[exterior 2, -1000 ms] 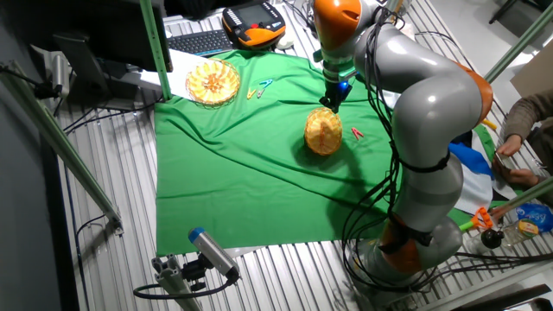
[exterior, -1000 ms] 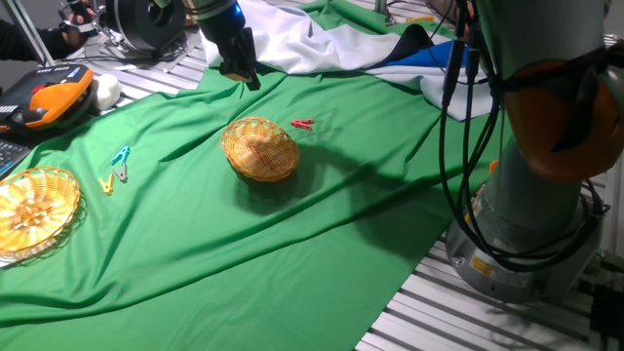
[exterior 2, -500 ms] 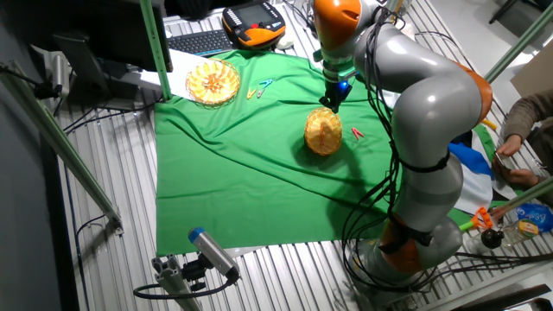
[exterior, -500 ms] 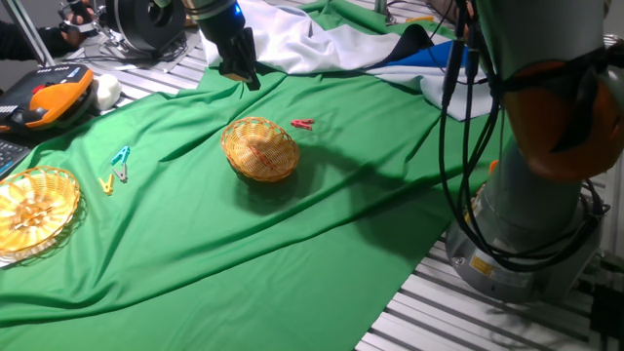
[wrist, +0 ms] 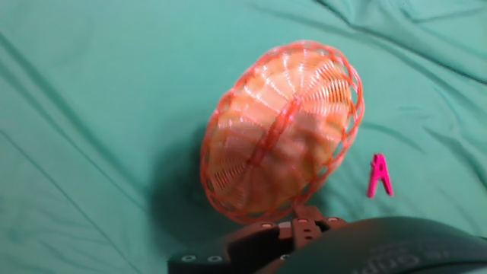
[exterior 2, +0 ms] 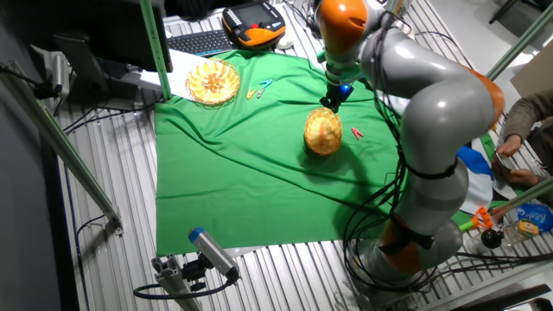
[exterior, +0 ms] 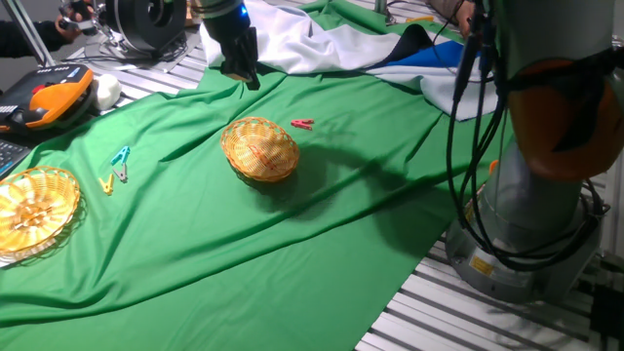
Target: Use a clamp
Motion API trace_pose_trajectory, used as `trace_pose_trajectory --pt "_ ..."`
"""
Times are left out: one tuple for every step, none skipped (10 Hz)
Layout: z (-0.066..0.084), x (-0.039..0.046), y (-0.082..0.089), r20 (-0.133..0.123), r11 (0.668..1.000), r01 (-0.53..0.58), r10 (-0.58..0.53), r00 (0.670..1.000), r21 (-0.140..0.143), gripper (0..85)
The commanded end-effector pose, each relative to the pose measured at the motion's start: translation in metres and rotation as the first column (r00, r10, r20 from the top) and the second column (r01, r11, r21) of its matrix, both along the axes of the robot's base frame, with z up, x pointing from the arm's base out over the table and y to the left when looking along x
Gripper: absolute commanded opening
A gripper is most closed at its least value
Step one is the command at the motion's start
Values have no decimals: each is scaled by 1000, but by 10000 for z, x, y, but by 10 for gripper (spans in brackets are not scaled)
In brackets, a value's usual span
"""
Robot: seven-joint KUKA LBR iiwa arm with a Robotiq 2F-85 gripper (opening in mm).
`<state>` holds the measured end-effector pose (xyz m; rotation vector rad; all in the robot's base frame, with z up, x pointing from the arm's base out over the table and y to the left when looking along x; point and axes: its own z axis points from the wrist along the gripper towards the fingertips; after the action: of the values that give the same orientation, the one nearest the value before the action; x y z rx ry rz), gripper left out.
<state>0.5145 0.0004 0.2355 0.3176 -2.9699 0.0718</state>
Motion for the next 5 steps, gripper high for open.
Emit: trace_pose_trajectory --pt "2 1 4 3 1000 5 -5 1000 -6 0" --pt "2 1 4 15 1000 17 -17 1000 -12 0" --pt "2 1 4 37 998 28 -26 999 -51 0" --pt "2 1 4 77 996 38 -32 997 -77 0" --pt "2 1 4 100 995 46 -36 994 -92 0"
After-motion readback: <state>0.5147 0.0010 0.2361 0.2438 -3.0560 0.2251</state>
